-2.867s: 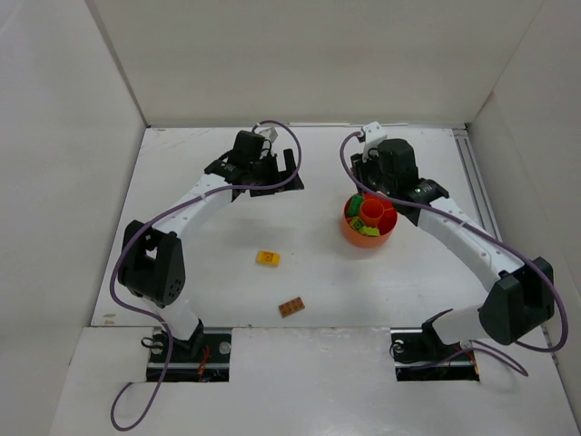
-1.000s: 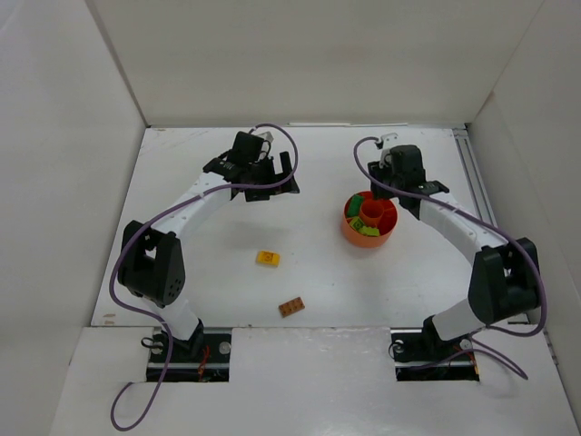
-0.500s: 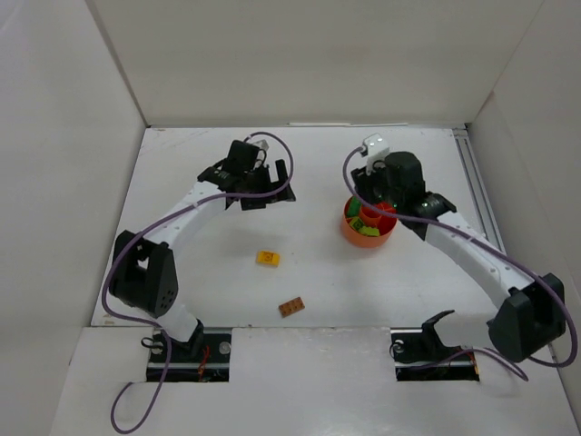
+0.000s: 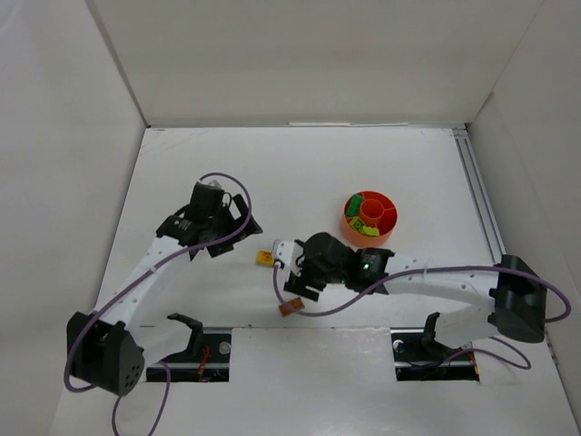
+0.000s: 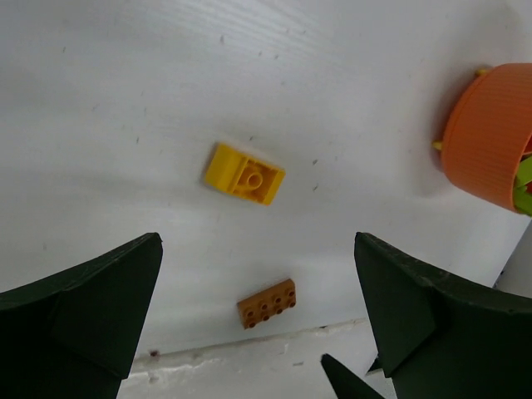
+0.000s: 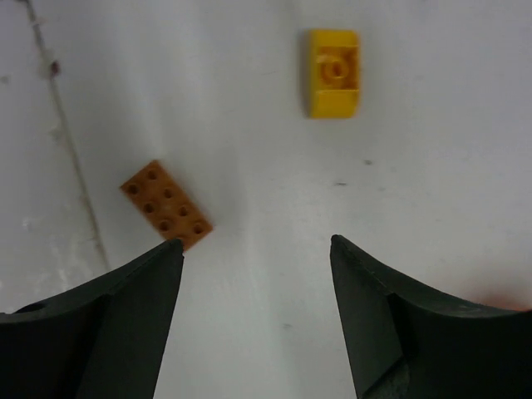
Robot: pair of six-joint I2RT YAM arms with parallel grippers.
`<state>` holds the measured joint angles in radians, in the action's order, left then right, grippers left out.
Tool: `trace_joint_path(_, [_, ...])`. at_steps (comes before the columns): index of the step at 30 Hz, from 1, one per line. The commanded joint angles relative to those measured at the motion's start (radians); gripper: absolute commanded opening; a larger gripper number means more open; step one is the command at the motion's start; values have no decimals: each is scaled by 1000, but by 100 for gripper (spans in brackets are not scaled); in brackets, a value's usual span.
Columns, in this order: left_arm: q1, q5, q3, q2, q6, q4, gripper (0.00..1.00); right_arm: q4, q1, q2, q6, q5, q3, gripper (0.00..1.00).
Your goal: Sort the legos into containers by color
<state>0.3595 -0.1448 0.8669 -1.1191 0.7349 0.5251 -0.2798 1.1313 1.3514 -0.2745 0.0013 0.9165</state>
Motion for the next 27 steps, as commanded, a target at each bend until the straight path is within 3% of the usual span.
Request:
trace_joint_path(1, [2, 46, -67, 123, 78, 75, 100, 30, 91, 67, 52, 63, -5, 78])
trace_joint_path(7, [2, 91, -68, 260, 109, 133, 100, 11, 174, 196, 64, 132, 7, 79])
trace_joint_path(18, [2, 91, -68, 295, 100, 133, 100, -67, 203, 402, 9, 181, 131, 79])
trace_joint_path(20, [2, 102, -59, 295, 100, 133, 100, -67, 203, 431, 9, 192, 156, 72])
trace_joint_path(26, [2, 122, -40, 263, 80, 133, 100, -85, 203, 443, 0, 180, 166, 34])
trace_joint_path(27, [2, 122, -31, 263, 80, 133, 100, -85, 203, 425, 0, 180, 166, 34])
